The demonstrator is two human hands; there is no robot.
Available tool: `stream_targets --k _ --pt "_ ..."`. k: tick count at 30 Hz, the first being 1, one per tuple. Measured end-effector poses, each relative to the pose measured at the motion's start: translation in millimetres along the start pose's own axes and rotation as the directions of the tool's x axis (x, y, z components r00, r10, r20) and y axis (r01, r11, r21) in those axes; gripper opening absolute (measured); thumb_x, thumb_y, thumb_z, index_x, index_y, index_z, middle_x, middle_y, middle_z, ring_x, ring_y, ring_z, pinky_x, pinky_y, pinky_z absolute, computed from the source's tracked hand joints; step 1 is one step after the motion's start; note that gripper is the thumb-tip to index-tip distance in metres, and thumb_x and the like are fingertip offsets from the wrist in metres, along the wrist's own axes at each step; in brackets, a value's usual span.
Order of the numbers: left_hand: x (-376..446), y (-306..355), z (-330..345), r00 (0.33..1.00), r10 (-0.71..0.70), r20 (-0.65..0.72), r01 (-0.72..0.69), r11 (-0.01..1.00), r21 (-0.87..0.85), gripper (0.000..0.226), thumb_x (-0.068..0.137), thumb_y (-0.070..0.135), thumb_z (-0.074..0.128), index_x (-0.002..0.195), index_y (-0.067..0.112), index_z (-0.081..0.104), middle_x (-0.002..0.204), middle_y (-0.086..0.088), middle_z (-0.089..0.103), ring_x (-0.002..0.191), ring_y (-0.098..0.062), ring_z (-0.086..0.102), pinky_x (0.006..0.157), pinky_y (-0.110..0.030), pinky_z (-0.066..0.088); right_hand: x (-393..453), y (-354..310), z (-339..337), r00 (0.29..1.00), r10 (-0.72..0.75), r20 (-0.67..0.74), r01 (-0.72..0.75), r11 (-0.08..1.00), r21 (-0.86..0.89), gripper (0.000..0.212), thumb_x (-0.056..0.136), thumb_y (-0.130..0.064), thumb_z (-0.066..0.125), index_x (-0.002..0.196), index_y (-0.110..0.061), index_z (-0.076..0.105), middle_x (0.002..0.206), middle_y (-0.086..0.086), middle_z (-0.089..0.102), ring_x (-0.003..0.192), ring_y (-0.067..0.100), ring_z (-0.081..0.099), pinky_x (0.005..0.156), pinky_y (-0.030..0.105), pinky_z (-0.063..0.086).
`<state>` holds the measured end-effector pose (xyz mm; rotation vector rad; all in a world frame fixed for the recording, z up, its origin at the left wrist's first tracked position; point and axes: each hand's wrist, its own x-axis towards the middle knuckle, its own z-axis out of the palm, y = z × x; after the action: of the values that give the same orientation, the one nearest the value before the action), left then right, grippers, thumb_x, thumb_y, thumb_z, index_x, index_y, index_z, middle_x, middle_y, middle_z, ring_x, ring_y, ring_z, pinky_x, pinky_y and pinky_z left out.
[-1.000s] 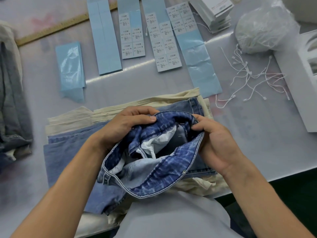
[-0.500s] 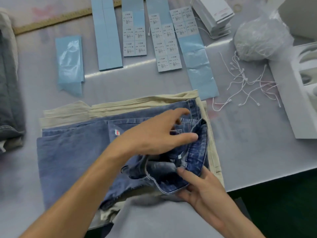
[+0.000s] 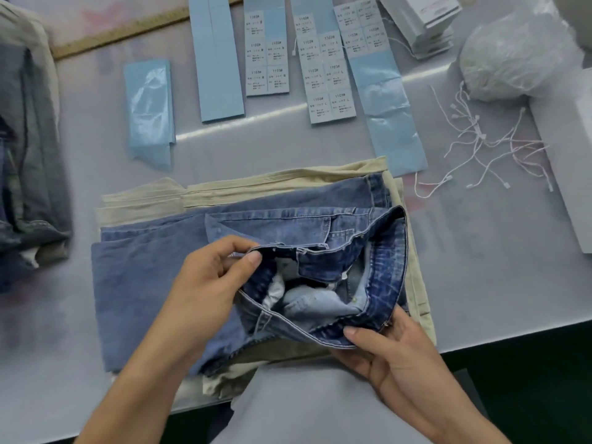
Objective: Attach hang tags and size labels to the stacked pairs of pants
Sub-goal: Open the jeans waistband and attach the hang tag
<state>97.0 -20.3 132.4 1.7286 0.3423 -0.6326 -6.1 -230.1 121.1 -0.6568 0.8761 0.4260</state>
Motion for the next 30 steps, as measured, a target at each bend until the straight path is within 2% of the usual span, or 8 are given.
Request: stream_targets --k 5,8,10,12,15,20,25,30 --pt "-9.9 -2.9 4.1 0.988 -0.110 0.111 0.144 0.915 -0.376 0.023 0.080 0.026 0.070 0.094 0.010 0.077 0.092 -0.025 0.074 0.070 -0.025 0.070 0.061 -0.031 0.062 -4.4 0.9 -5.6 0.990 -0.047 -0.131 0.029 0.990 -0.136 0.062 0.061 0.002 0.076 0.120 -0.013 0.065 0.114 0.015 0.074 0.097 0.032 0.075 0.072 0.040 0.062" --pt "-10.2 -0.5 5.0 0.986 -0.133 0.098 0.162 0.887 -0.432 0.021 0.080 0.026 0.069 0.090 0.008 0.075 0.086 -0.017 0.072 0.067 -0.020 0.069 0.060 -0.027 0.060 -8.4 2.7 -5.7 0.878 -0.408 -0.249 0.253 0.839 -0.482 0.070 0.067 -0.001 0.085 0.121 -0.035 0.057 0.114 -0.003 0.068 0.099 0.017 0.070 0.082 0.028 0.058" --pt "-10.6 4.7 4.7 0.988 -0.125 0.093 0.154 0.886 -0.437 0.017 0.080 0.024 0.069 0.089 0.011 0.075 0.080 -0.013 0.072 0.061 -0.016 0.068 0.054 -0.024 0.057 -14.5 -1.3 -3.8 0.621 -0.782 -0.054 0.454 0.415 -0.788 0.064 0.077 -0.008 0.086 0.123 -0.038 0.053 0.117 -0.011 0.053 0.103 0.007 0.060 0.089 0.013 0.050" --pt "-11.5 10.0 4.7 0.990 -0.095 0.108 0.132 0.899 -0.417 0.019 0.081 0.020 0.068 0.097 0.013 0.074 0.070 -0.012 0.071 0.052 -0.014 0.066 0.047 -0.020 0.052 -19.0 -3.0 2.0 0.397 -0.833 0.384 0.519 -0.141 -0.843 0.045 0.084 -0.023 0.077 0.127 -0.027 0.062 0.121 -0.006 0.050 0.114 0.009 0.053 0.102 0.020 0.043" --pt "-13.1 17.0 6.9 0.994 -0.049 0.100 0.085 0.916 -0.391 0.027 0.080 0.016 0.067 0.107 0.018 0.073 0.065 -0.014 0.068 0.045 -0.015 0.062 0.043 -0.023 0.051 -16.4 4.8 17.1 0.394 -0.578 0.715 0.541 -0.483 -0.688 0.030 0.092 -0.033 0.069 0.113 -0.013 0.075 0.104 -0.001 0.069 0.095 0.018 0.065 0.093 0.040 0.048" --pt "-17.6 20.3 9.1 0.996 -0.009 0.094 0.053 0.877 -0.478 0.038 0.077 0.004 0.067 0.112 0.020 0.068 0.072 -0.010 0.069 0.052 -0.013 0.063 0.046 -0.020 0.051 -10.6 21.4 36.4 0.282 -0.558 0.780 0.593 -0.538 -0.599 0.009 0.084 -0.003 0.073 0.077 -0.008 0.073 0.070 0.007 0.056 0.060 0.027 0.049 0.058 0.039 0.044" --pt "-20.1 17.6 7.9 0.990 0.006 0.137 0.070 0.837 -0.542 0.047 0.074 -0.004 0.064 0.115 0.018 0.065 0.086 -0.013 0.074 0.059 -0.016 0.068 0.050 -0.020 0.053 -9.4 26.7 42.3 0.194 -0.615 0.764 0.611 -0.534 -0.584 0.034 0.082 0.004 0.075 0.060 -0.008 0.053 0.063 0.007 0.039 0.059 0.025 0.031 0.055 0.039 0.027" --pt "-20.8 18.0 7.8 0.989 -0.023 0.148 0.101 0.831 -0.548 0.045 0.071 -0.002 0.062 0.111 0.017 0.067 0.082 -0.011 0.073 0.055 -0.014 0.066 0.047 -0.021 0.053 -7.2 27.3 43.6 0.192 -0.598 0.778 0.626 -0.536 -0.567 0.029 0.085 0.003 0.073 0.062 -0.007 0.057 0.063 0.007 0.040 0.060 0.023 0.031 0.055 0.038 0.028"
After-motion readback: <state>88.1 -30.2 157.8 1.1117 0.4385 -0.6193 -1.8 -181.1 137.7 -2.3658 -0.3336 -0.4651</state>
